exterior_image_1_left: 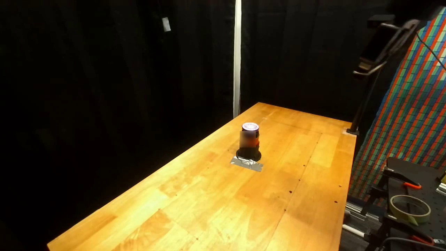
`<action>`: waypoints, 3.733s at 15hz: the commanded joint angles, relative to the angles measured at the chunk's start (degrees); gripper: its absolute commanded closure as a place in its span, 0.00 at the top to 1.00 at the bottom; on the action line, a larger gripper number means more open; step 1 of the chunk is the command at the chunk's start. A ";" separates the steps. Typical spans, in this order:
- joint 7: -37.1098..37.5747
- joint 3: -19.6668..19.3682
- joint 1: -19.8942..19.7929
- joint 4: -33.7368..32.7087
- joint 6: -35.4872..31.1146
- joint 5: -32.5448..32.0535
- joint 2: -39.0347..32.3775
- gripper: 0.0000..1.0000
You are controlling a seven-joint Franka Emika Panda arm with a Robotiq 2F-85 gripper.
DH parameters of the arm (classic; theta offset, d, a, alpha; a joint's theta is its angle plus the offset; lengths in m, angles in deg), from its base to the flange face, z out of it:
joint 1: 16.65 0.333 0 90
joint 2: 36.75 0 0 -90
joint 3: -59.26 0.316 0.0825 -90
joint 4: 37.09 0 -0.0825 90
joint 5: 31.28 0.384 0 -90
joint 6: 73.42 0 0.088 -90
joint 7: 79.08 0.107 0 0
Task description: Put the rubber band on the jar.
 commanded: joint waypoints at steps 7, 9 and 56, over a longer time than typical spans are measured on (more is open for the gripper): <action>9.03 4.24 -10.65 -21.59 -20.46 -11.07 -36.11 1.00; 13.25 -0.91 -5.66 -26.36 -19.47 -18.14 -42.97 1.00; 31.14 -23.65 14.49 -28.88 -23.00 -16.25 -63.35 1.00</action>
